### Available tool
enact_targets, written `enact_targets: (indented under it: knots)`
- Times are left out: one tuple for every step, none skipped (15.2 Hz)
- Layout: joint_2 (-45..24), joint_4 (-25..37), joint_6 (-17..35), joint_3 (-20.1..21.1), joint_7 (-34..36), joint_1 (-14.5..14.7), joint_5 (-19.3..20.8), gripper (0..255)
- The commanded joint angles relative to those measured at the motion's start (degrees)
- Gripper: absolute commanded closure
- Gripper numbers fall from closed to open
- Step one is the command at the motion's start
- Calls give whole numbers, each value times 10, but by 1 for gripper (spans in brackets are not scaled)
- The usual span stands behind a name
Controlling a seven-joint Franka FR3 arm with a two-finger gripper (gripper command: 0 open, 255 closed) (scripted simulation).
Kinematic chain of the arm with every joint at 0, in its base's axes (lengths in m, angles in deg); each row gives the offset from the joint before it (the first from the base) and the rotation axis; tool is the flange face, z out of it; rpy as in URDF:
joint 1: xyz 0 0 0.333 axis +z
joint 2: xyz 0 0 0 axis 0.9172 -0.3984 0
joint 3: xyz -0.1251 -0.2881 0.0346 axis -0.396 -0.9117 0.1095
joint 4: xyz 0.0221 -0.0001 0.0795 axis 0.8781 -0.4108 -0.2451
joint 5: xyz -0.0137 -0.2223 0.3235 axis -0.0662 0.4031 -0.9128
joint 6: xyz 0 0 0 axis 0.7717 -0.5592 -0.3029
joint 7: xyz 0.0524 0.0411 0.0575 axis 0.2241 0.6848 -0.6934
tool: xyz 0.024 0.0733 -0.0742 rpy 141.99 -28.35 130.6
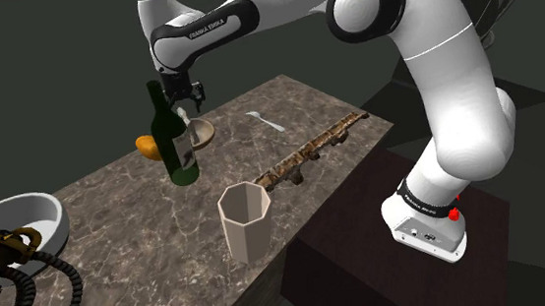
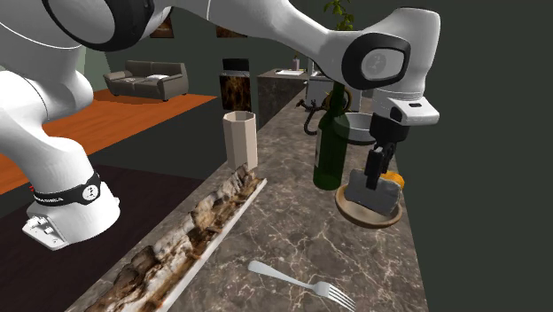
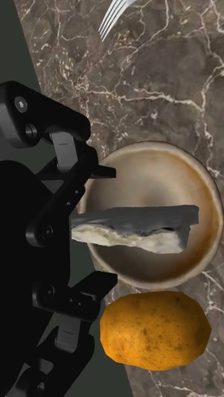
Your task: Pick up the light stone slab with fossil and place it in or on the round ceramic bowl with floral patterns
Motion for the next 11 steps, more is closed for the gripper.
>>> enact_targets:
  knots:
    - [0,0,0,0,0,0,0,0]
    - [0,0,0,0,0,0,0,0]
    - [0,0,0,0,0,0,0,0]
    - [8,6,-14,2,-2,0,-3,0]
    - [16,13,-28,4,-3,0,-5,0]
    - [22,21,-42,6,-5,0,-8,0]
    - [27,28,-54,7,-6,0,-10,0]
    - [27,28,-54,7,-6,0,-10,0]
    - [27,28,-54,7,-6,0,-10,0]
    - [27,28,-54,7,-6,0,-10,0]
    - [27,28,-54,7,-6,0,-10,0]
